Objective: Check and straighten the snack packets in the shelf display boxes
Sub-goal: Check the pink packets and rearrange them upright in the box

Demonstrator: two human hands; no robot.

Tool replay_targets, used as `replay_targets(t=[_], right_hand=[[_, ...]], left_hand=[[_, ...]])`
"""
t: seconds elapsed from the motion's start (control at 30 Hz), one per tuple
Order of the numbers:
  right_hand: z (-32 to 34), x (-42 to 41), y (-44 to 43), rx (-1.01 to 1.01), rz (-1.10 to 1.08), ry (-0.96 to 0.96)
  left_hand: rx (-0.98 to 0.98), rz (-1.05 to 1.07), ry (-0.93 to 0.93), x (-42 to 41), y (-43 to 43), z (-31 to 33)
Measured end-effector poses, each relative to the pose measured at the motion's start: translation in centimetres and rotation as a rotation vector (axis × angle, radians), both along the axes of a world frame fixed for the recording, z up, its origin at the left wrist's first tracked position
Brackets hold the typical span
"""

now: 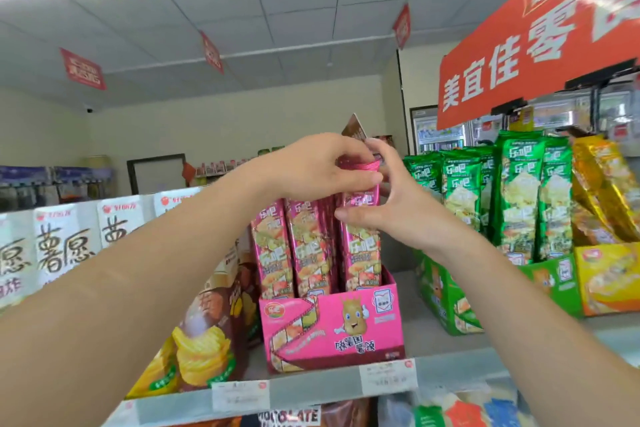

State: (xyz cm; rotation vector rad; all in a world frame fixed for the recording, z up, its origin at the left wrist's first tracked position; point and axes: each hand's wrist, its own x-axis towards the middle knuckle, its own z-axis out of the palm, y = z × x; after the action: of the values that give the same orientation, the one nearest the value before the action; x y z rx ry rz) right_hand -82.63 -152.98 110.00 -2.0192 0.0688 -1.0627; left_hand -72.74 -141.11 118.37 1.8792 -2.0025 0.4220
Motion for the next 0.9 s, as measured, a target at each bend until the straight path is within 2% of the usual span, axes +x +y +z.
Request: replay_targets(t=[0.07, 0.1, 0.17, 0.4, 0.53, 0.6, 0.8, 0.9], right_hand=[[0.0, -0.2, -0.5, -0.007, -0.008, 0.015], [0.0, -0.4, -0.9, 0.025, 0.021, 0.004], [-0.4, -0.9, -1.5, 0.088, 0.065, -0.038], [-0.8, -1.5, -2.1, 0.146, 0.074, -0.098], [-0.8, -1.5, -1.8, 0.198, 0.133, -0.108], [-0.8, -1.5, -1.7, 0.225, 0.107, -0.121], [-0.7, -1.9, -1.4, 0.149, -0.02, -0.164], [0.1, -2.4, -1.9, 0.076, -0.073, -0.101]], left_hand=[[0.064, -0.002, 0.178, 0.2, 0.1, 0.5], [0.115, 0.045, 0.158, 0.4, 0.1, 0.6], [0.184, 0.16, 0.014, 1.0, 0.1, 0.6], [-0.006, 0.303, -0.175, 2.6, -0.2, 0.6], [0.056, 0.325, -0.462, 1.6, -2.8, 0.8], [0.099, 0.377, -0.517, 1.5, -3.9, 1.0], [0.171, 0.321, -0.295, 1.8, -4.9, 1.8], [0.109, 0.284, -0.2, 2.2, -5.0, 1.9]])
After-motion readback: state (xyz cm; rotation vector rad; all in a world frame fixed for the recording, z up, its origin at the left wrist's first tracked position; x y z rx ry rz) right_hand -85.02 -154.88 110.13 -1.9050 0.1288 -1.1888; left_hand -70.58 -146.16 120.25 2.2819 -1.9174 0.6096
